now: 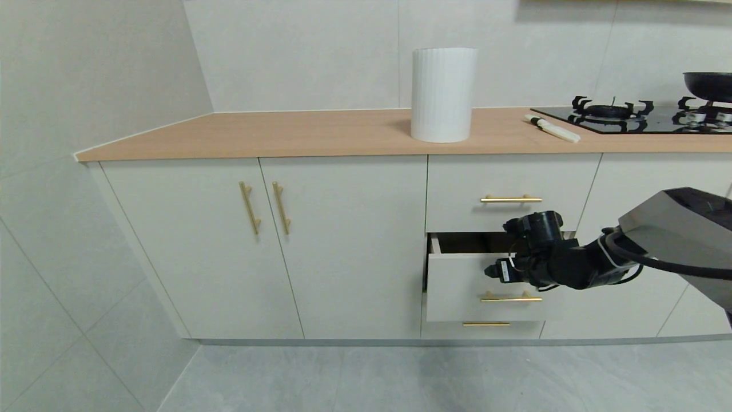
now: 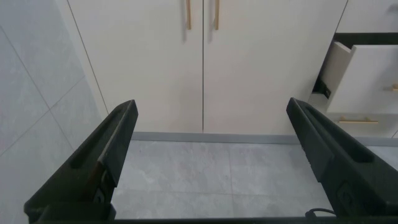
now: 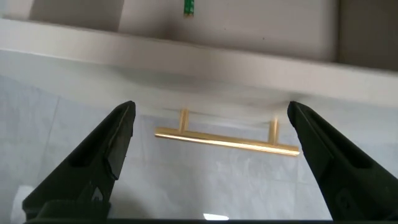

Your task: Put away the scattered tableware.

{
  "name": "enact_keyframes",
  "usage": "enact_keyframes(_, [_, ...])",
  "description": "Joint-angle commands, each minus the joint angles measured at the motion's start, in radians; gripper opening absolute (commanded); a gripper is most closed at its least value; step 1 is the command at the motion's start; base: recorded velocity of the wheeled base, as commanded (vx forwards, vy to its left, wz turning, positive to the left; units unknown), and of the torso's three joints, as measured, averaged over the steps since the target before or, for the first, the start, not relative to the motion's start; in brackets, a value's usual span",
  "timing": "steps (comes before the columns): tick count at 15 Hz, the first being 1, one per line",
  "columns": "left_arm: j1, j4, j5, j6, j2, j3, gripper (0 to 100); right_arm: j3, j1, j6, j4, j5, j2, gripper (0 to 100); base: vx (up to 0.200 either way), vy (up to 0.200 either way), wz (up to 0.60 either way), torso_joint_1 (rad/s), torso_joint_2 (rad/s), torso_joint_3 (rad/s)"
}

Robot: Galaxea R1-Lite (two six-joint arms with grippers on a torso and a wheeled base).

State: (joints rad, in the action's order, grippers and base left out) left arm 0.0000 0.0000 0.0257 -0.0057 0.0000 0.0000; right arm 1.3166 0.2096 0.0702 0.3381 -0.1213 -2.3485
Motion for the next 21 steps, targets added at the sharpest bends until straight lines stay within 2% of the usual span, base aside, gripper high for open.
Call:
enact_keyframes(1, [0.000, 0.000, 0.000, 0.000, 0.000, 0.000, 100, 0.044, -0.012, 0.028, 0.007, -0.012, -0.060, 100, 0.000, 0.000, 0.00, 0.000, 0.00, 0.000])
enact_keyframes(5, [0.000, 0.000, 0.000, 0.000, 0.000, 0.000, 100, 0.079, -0.036, 0.062, 0.085, -0.015, -0.114, 100, 0.000, 0.000, 0.00, 0.000, 0.00, 0.000])
enact_keyframes(10, [0.000, 0.000, 0.000, 0.000, 0.000, 0.000, 100, 0.179, -0.053, 0.145, 0.085, -0.064, -0.179, 100, 0.000, 0.000, 0.00, 0.000, 0.00, 0.000])
enact_keyframes(21, [0.000, 0.000, 0.000, 0.000, 0.000, 0.000, 100, 0.311, -0.059, 0.235, 0.085, -0.092, -0.268, 100, 0.000, 0.000, 0.00, 0.000, 0.00, 0.000])
